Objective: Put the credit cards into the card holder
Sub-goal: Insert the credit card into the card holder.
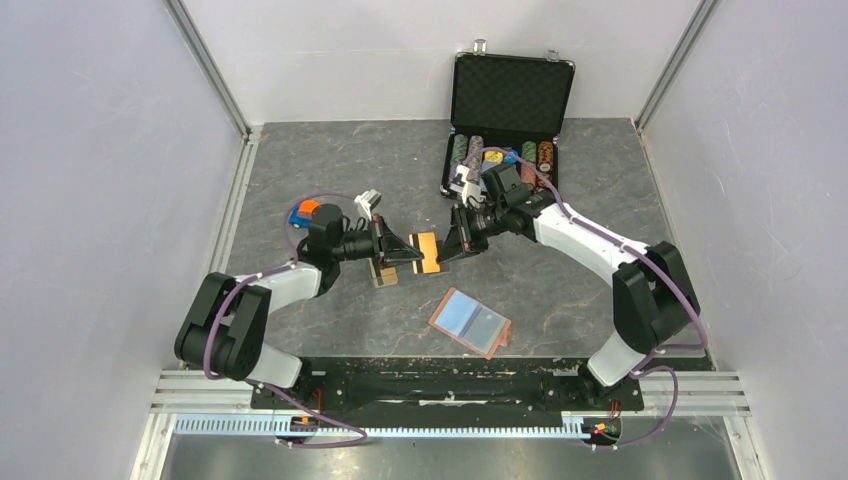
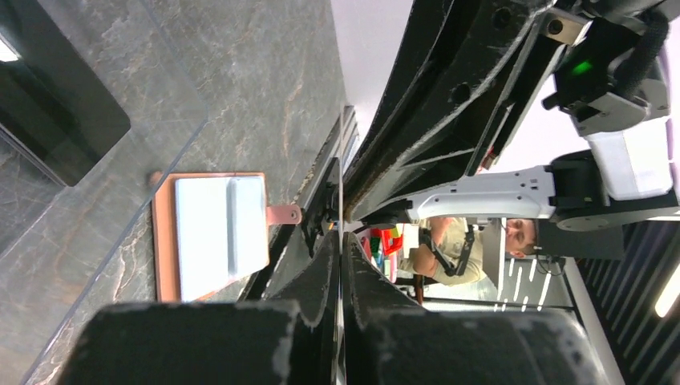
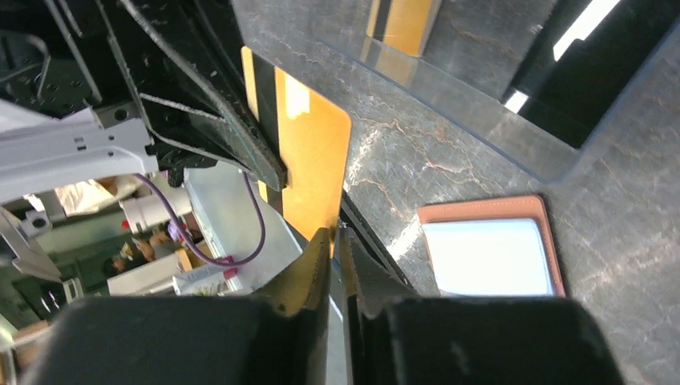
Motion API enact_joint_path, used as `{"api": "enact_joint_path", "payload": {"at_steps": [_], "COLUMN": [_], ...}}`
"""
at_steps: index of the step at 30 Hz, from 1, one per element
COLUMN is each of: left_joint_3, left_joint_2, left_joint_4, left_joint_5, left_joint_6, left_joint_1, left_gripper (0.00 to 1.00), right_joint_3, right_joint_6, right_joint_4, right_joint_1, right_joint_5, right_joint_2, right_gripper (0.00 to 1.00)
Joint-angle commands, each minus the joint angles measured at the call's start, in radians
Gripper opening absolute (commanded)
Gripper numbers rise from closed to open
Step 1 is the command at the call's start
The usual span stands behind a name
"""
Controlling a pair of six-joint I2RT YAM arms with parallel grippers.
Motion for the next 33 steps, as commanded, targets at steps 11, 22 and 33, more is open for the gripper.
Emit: {"api": "enact_joint_path", "payload": {"at_steps": [11,22,33], "left_joint_3": [0.28,0.461,0.501], "left_joint_2": [0.078,0.269,0.299], "left_joint_4": [-0.715,-0.878,-0.938], "left_joint_5": [-0.136,-0.219,-0.22], "left_joint_6": [0.475,0.578,0.625], "left_joint_1": [-0.214,-0.4,-0.4], "left_gripper": [0.02,0.02,0.02], "right_joint_3": [-0.167,-0.392,-0.446], "right_joint_6": [-0.268,-0.335,-0.325], "right_joint_4": [-0.289,-0.461,-0.392], "right_joint_1": [-0.082,-0.075,-0.028], "right_joint_5": [0.389,0.44,0.393], "right_joint_2": [-0.172,-0.333,-0.264], "right_gripper": [0.74,0.96,0.84]}}
